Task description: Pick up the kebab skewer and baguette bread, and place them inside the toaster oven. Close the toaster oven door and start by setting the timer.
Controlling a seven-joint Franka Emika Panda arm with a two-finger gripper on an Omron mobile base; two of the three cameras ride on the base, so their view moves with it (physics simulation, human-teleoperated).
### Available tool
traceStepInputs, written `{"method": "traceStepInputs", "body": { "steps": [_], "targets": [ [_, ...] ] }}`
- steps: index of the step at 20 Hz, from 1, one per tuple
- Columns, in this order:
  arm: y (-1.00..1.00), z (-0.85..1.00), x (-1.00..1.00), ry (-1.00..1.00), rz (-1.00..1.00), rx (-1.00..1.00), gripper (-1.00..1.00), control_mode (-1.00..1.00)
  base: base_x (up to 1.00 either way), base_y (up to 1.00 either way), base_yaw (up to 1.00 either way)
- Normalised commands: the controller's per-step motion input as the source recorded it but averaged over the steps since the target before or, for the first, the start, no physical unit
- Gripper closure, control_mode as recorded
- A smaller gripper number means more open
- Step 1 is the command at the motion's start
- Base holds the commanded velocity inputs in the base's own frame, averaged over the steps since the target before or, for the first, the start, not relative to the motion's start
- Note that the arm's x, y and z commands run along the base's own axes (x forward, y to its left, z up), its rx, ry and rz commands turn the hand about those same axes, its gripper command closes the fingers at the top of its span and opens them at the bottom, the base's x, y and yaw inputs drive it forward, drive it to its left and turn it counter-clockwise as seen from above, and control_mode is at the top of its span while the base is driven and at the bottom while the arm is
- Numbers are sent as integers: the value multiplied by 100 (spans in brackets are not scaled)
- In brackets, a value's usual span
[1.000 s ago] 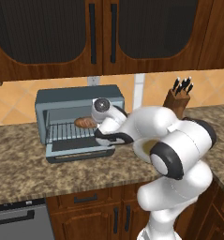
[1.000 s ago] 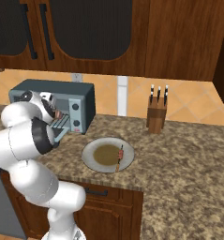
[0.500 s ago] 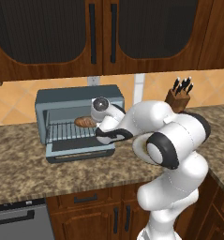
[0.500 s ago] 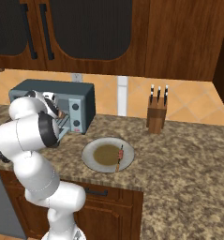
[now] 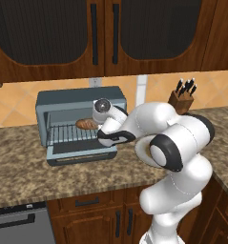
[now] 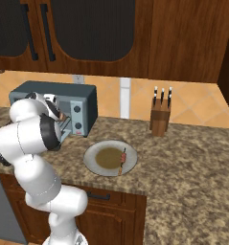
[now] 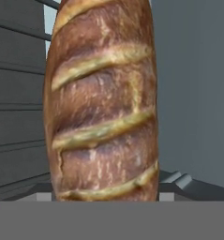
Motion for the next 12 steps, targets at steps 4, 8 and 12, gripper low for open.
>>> {"method": "traceStepInputs", "body": {
  "steps": [4,8,12],
  "targets": [
    [0,0,0,0,0,0,100,-100,0,0,0],
    [0,0,0,0,0,0,-100,-100,0,0,0],
    [0,0,0,0,0,0,-100,-100,0,0,0]
  ]
}}
